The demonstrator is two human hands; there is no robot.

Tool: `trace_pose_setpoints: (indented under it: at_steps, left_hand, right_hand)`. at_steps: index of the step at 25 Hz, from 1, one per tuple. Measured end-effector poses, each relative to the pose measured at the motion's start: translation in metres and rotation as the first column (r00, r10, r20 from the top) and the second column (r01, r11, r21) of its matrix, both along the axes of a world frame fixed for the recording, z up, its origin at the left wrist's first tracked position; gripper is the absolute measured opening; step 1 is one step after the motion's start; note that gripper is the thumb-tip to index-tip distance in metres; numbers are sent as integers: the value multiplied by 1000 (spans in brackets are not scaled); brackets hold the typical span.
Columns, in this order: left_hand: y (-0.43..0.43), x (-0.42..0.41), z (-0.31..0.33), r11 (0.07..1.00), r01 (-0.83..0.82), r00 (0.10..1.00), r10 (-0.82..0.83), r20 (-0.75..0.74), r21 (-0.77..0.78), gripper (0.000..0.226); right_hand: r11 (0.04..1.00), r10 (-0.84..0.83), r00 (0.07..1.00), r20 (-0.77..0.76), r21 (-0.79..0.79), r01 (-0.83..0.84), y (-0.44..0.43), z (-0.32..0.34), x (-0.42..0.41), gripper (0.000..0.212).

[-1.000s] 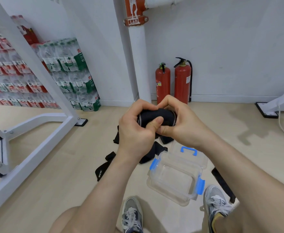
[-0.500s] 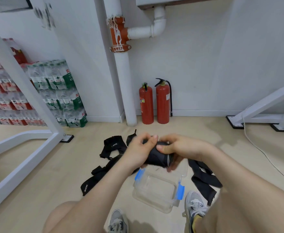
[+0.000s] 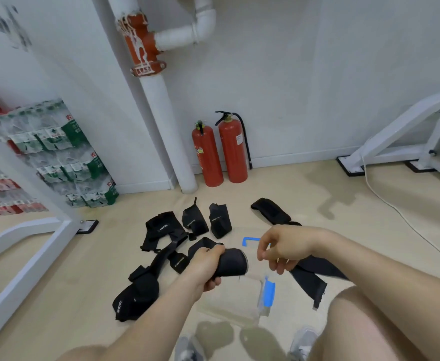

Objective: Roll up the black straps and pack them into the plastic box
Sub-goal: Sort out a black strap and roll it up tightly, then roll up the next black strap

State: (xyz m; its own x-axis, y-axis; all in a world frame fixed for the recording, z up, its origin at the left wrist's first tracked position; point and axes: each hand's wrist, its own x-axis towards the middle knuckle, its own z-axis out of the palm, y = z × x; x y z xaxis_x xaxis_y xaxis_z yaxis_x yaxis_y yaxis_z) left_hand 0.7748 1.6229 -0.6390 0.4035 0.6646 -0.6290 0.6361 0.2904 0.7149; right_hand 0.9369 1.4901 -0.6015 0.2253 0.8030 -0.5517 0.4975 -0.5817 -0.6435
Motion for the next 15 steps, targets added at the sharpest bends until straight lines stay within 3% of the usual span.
trace_pose_setpoints:
  at_steps: [5,7,8,9,11,13,15]
  left_hand:
    - [77,117,-43,940,-262,906,318,278,-219,33]
    - [120,159,-61,935,-252,851,336,404,-248,37]
    - [140,178,-80,952,-214,866,288,409,-216,37]
    - [155,191,-102,977,-163,911,201,359,-134,31]
    - [176,200,-164,972,103,991,-118,58,210,15]
    - [188,194,-235,802,477,874,-389,-291,360,21]
    - [194,181,-282,645,690,703,-488,-518,328,29]
  right_hand:
    - [979,-200,980,20,-26,200,59,-69,97,16]
    - [962,-274,961,24,-11,274,89,-109,127,18]
    - [948,-318,948,29,-1,319,106,-134,141,19]
    - [933,-360,932,41,9,360,121,-158,151,21]
    - [903,-429,902,53,13,429,152,-210,162,31]
    - [902,-433,900,58,19,432,190,-264,162,39]
    - [914,-405,913,42,21,404,219,-302,153,47]
